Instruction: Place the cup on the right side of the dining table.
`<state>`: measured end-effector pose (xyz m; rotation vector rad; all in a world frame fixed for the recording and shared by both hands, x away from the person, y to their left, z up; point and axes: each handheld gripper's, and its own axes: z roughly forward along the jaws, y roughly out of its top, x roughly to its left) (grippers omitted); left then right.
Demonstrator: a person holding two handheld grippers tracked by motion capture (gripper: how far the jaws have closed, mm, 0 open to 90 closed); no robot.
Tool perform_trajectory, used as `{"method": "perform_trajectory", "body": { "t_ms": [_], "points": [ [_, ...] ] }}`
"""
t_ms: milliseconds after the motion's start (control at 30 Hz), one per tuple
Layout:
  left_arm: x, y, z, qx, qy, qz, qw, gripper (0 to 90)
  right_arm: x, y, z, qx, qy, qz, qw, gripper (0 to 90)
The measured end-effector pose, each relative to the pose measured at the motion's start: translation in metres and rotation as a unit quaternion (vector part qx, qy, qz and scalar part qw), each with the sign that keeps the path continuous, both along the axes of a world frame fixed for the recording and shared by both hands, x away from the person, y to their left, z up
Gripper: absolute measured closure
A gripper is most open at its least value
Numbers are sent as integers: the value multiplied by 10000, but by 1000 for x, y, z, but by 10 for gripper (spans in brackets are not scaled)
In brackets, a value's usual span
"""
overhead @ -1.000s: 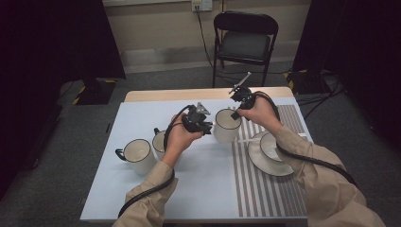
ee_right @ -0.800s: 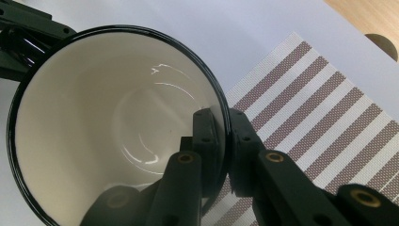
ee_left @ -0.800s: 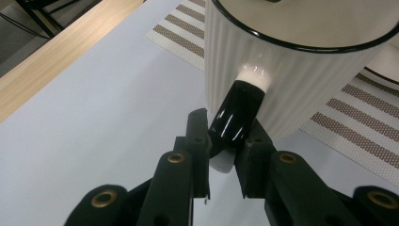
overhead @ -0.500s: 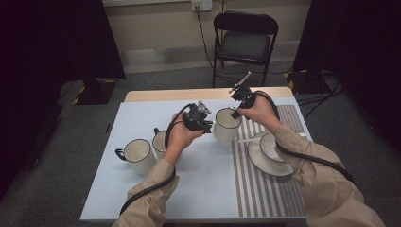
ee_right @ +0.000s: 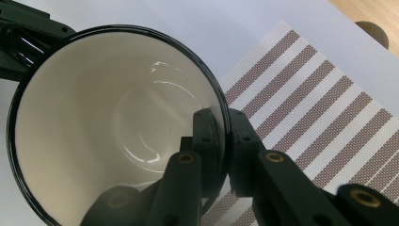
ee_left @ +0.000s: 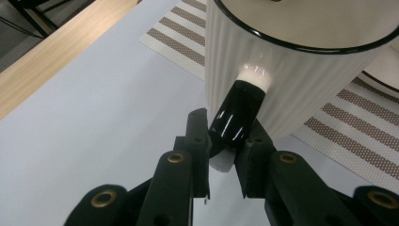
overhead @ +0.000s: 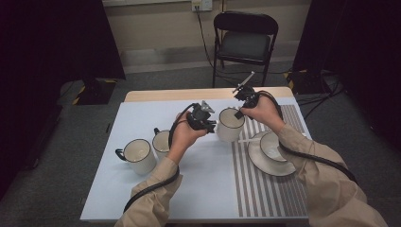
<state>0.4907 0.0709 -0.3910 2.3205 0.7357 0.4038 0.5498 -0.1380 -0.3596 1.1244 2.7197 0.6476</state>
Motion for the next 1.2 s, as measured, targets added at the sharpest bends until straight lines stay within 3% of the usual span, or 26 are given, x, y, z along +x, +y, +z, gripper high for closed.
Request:
{"method": "perform_trajectory", "body": {
  "t_ms": [967, 1200],
  "points": [
    [11, -17, -6, -103, 28, 7, 9999, 772, 7, -19, -4, -11, 98, -176, 9998, 839],
    [13, -22, -11, -127, 57, -9, 9999, 772, 9, -22, -6, -109, 110, -186, 9997, 839]
  ]
}}
